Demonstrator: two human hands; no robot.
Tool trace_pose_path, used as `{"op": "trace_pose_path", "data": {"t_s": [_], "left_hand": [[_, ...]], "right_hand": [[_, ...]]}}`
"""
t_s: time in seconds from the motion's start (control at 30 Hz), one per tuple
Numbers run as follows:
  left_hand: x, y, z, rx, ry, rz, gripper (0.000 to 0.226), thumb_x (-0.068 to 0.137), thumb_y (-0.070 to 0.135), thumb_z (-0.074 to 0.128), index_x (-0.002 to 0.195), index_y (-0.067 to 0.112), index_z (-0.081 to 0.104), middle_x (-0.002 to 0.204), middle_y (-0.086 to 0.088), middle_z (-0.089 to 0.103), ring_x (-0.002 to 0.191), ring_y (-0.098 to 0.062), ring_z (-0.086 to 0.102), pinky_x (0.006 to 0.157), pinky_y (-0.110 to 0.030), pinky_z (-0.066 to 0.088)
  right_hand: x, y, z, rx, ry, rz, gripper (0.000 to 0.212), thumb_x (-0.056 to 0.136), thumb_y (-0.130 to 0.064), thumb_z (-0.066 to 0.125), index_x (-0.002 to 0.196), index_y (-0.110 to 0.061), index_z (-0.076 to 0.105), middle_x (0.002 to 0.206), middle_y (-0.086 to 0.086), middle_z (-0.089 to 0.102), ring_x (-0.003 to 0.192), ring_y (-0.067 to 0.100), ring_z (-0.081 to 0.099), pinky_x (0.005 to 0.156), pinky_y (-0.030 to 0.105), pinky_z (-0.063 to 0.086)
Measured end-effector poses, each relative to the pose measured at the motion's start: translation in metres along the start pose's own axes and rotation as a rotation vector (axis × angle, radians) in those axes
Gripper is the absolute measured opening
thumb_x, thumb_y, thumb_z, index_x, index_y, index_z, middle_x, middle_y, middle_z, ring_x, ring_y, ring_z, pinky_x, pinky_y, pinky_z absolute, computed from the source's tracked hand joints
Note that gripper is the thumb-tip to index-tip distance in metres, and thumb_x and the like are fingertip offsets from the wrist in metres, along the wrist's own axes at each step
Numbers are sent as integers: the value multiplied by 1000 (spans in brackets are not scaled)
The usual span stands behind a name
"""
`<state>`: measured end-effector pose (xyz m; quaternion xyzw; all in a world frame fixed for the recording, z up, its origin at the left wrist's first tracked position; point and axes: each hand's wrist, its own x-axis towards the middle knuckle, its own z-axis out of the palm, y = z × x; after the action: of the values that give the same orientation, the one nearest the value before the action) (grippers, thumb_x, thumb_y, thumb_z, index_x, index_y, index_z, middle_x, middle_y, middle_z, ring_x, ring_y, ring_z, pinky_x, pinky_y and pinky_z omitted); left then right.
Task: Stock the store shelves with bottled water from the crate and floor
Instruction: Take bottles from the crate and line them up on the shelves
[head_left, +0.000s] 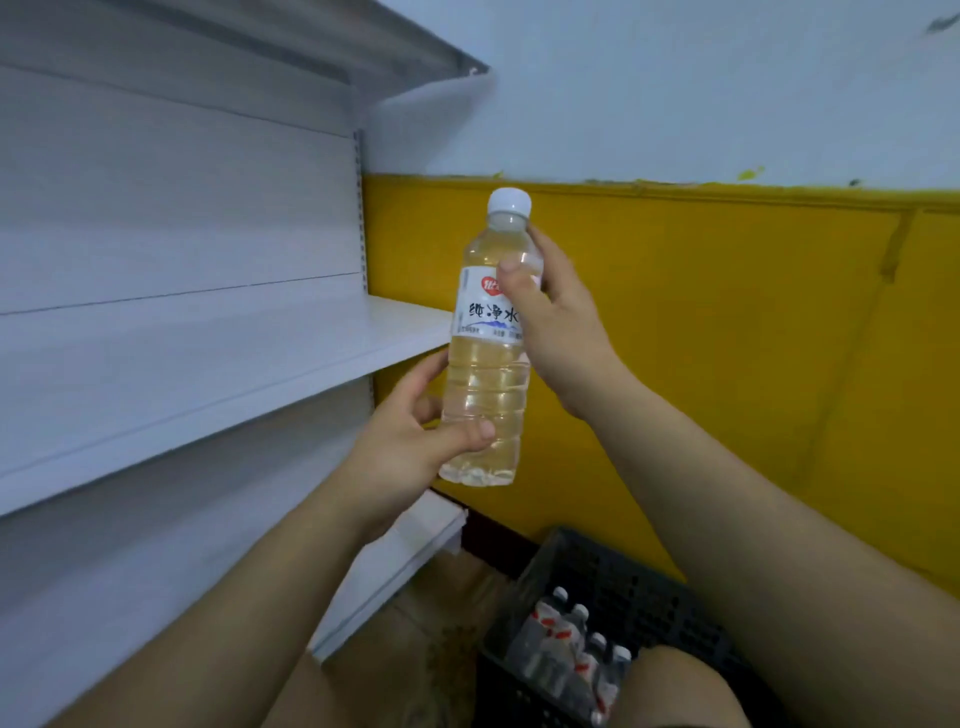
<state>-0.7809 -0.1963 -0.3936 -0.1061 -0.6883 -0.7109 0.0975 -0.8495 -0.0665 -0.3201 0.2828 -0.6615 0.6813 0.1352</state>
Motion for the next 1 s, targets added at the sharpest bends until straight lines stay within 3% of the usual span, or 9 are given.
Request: {"op": "trace_pose_path", "data": {"t_s": [0.13,0.3,0.43,0.53,0.6,0.67,0.9,1.0], "left_hand": [[-31,14,-33,55,155,2,81,67,17,74,140,30,41,114,-4,70,102,-24,68,81,-40,56],[-70,25,-65,129,368,-16,82,66,19,75,139,35,41,113,-6,70,100,-29,69,91,-52,52],[-108,33,-84,157,563,-18,77,65,17,73,134,36,45,108,-7,72,98,-29,69,89,-50,54],[-138,37,-96,161,683,-25,75,66,15,72,134,34,46,109,-9,71,100,-32,68,88,-48,54],[-159,40,-102,161,766,-24,74,66,14,72,133,33,47,107,-10,72,98,-33,69,84,-47,55],[-180,42,-108,174,841,-22,74,66,13,72,133,32,47,108,-11,71,98,-32,69,82,-46,56],[-255,34,-131,228,1064,-41,84,52,27,82,129,42,51,116,-9,66,107,-28,65,93,-56,50],[-284,22,-145,238,1143,-96,86,55,23,80,133,40,47,117,-7,66,106,-23,66,97,-54,48]], "right_hand": [[3,-1,48,42,-173,-7,46,98,-31,54,142,-26,42,116,0,66,98,12,68,80,31,57],[0,-7,102,90,-345,-21,48,97,-39,53,142,-32,40,123,-1,61,103,13,66,89,40,56],[-14,-16,145,127,-503,-39,47,95,-42,53,140,-36,40,117,-9,64,104,11,65,95,43,53],[-30,-26,177,220,-618,-42,42,97,-36,54,138,-35,43,105,-17,65,98,3,65,92,32,53],[-43,-33,197,260,-686,-39,40,97,-33,54,136,-33,44,94,-24,63,86,-7,64,80,18,53],[-56,-38,216,283,-750,-37,37,98,-33,54,134,-34,45,92,-24,63,83,-8,62,72,14,50],[-106,-45,274,310,-987,-4,49,95,-42,54,141,-38,37,112,-12,63,102,6,62,97,36,51],[-127,-35,297,256,-1168,0,60,90,-48,59,141,-51,27,123,-8,58,104,13,64,93,45,54]]}}
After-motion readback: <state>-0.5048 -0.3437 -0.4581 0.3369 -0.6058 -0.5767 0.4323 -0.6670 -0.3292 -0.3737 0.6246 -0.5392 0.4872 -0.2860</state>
